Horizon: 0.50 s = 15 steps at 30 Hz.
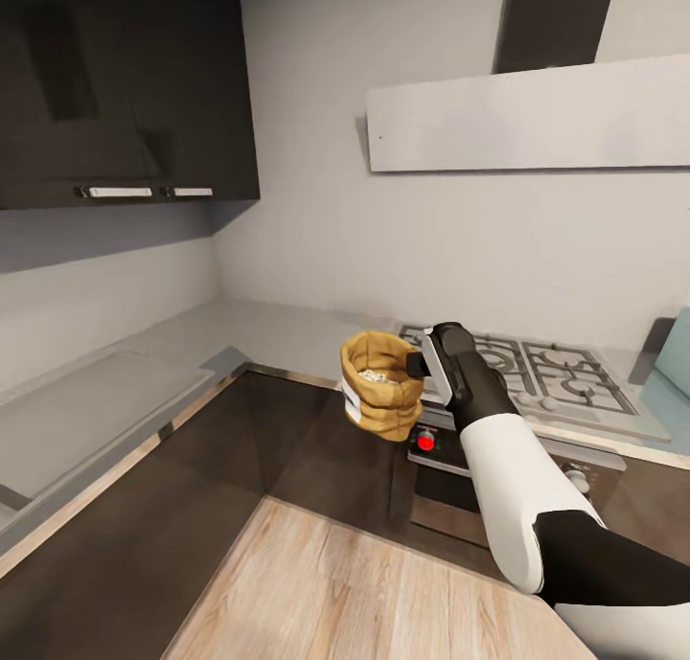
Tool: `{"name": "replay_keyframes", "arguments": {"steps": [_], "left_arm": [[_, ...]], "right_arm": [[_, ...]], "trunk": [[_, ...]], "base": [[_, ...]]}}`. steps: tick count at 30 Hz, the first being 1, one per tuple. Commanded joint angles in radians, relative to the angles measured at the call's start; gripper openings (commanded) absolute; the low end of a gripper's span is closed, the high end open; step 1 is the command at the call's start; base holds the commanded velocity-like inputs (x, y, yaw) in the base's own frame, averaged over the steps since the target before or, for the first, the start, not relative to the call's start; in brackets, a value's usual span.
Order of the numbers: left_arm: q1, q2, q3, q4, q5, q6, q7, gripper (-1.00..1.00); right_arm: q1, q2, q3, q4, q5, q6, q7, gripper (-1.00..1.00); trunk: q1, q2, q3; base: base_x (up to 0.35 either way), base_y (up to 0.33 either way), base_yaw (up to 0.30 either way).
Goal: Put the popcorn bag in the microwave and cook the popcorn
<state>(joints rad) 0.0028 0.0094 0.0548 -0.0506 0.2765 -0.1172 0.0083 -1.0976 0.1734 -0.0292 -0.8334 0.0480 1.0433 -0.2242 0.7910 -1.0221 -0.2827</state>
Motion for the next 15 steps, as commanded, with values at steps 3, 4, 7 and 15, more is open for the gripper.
{"name": "replay_keyframes", "arguments": {"steps": [3, 4, 7, 15], "left_arm": [[0.000, 0.000, 0.005, -0.001, 0.000, -0.001, 0.001, 1.00], [0.000, 0.000, 0.005, -0.002, 0.000, -0.001, 0.001, 1.00], [0.000, 0.000, 0.005, -0.002, 0.000, -0.001, 0.001, 1.00], [0.000, 0.000, 0.005, 0.000, 0.001, 0.001, 0.000, 1.00]], "right_arm": [[-0.001, 0.001, -0.003, -0.001, 0.004, 0.004, 0.000, -1.00], [-0.001, 0.001, -0.003, -0.001, 0.004, 0.004, -0.001, -1.00], [-0.001, 0.001, -0.004, -0.001, 0.004, 0.004, -0.001, -1.00], [-0.001, 0.001, -0.004, 0.000, 0.003, 0.004, -0.001, -1.00]], "trunk": [[0.000, -0.001, -0.001], [0.000, -0.001, -0.001], [0.000, -0.001, -0.001], [0.000, -0.001, -0.001]], "base": [[0.000, 0.000, 0.000], [0.000, 0.000, 0.000], [0.000, 0.000, 0.000], [0.000, 0.000, 0.000]]}}
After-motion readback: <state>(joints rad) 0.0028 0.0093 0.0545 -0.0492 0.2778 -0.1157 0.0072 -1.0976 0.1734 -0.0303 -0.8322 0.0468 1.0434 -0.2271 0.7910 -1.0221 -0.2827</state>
